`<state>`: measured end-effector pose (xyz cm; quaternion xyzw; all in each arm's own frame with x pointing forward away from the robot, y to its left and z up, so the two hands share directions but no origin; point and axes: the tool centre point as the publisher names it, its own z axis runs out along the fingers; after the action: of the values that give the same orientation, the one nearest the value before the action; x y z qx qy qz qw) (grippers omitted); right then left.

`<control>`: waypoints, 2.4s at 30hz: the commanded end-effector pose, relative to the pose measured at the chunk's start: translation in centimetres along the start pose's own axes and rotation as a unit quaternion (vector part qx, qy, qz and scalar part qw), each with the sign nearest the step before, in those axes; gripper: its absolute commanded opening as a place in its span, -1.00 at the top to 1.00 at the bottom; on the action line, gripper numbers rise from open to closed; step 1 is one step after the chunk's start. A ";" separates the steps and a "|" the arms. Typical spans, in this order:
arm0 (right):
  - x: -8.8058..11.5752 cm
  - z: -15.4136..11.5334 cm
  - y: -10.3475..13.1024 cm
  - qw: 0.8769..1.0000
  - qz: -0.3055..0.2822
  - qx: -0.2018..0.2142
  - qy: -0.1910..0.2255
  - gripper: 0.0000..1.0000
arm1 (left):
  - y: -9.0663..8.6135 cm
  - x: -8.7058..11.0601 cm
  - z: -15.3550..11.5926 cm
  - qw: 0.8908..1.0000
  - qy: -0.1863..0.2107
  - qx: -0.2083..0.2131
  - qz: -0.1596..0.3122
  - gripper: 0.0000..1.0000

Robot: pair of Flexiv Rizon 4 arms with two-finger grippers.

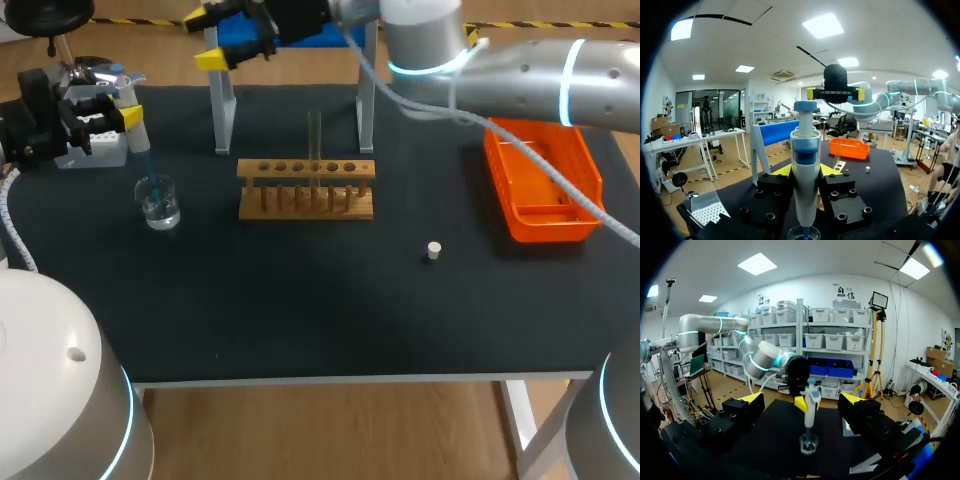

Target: Invert the test tube, pick up the pipette, mount the tip to pipette, aspirate from beaker and dispense into the tube, eject the tip, return the pipette, and cap with the stopper.

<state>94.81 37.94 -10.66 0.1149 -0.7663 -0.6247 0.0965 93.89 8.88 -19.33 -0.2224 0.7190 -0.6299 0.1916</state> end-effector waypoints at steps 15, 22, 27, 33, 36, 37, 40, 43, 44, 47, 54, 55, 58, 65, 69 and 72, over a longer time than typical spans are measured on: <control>4.4 -13.4 -6.9 0.997 0.033 0.018 -0.068 -1.00 | 0.0 0.0 0.0 1.000 0.001 0.000 0.000 1.00; 4.4 -15.3 -10.2 0.996 0.029 0.014 -0.079 -1.00 | 0.0 0.0 0.0 1.000 0.001 0.000 0.000 1.00; 4.2 -15.9 -12.1 0.996 0.011 0.018 -0.081 -1.00 | 0.0 0.0 0.0 1.000 0.001 0.000 0.000 1.00; 3.8 -15.8 -14.4 0.997 -0.008 0.030 -0.077 -1.00 | 0.0 0.0 0.0 1.000 0.001 0.000 0.000 1.00; 3.6 -15.6 -15.5 0.996 -0.011 0.035 -0.080 -1.00 | 0.0 0.0 0.0 1.000 0.001 0.000 0.000 1.00; 3.5 -15.5 -15.8 0.996 -0.012 0.036 -0.080 -1.00 | 0.0 0.0 0.0 1.000 0.001 0.000 0.000 1.00; 3.2 -15.4 -16.6 0.996 -0.008 0.037 -0.084 -1.00 | 0.0 0.0 0.0 1.000 0.001 0.000 0.000 1.00; 3.0 -15.1 -17.5 0.996 -0.002 0.039 -0.086 -1.00 | 0.0 0.0 0.0 1.000 0.001 0.000 0.000 1.00; 3.0 -15.0 -17.8 0.996 0.001 0.038 -0.086 -1.00 | 0.0 0.0 0.0 1.000 0.001 0.000 0.000 1.00; 2.9 -14.6 -18.6 0.995 0.007 0.038 -0.090 -1.00 | 0.0 0.0 0.0 1.000 0.001 0.000 0.000 1.00; 2.6 -13.2 -20.0 0.995 0.018 0.039 -0.093 -1.00 | 0.0 0.0 0.0 1.000 0.001 0.000 0.000 1.00; 2.6 -13.0 -20.1 0.994 0.019 0.041 -0.095 -1.00 | 0.0 0.0 0.0 1.000 0.001 0.000 0.000 1.00; 2.5 -12.3 -20.2 0.994 0.021 0.045 -0.098 -1.00 | 0.0 0.0 0.0 1.000 0.001 0.000 0.000 1.00; 2.3 -11.0 -20.1 0.991 0.018 0.068 -0.115 -1.00 | 0.0 0.0 0.0 1.000 0.001 0.000 0.000 1.00; 2.2 -10.6 -20.0 0.989 0.018 0.074 -0.126 -1.00 | 0.0 0.0 0.0 1.000 0.001 0.000 0.000 1.00; 2.2 -10.4 -20.0 0.988 0.019 0.080 -0.133 -1.00 | 0.0 0.0 0.0 1.000 0.001 0.000 0.000 1.00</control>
<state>97.36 23.60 -28.39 0.0278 -0.8195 -0.5724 0.0001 93.88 8.89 -19.32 -0.2225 0.7191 -0.6299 0.1916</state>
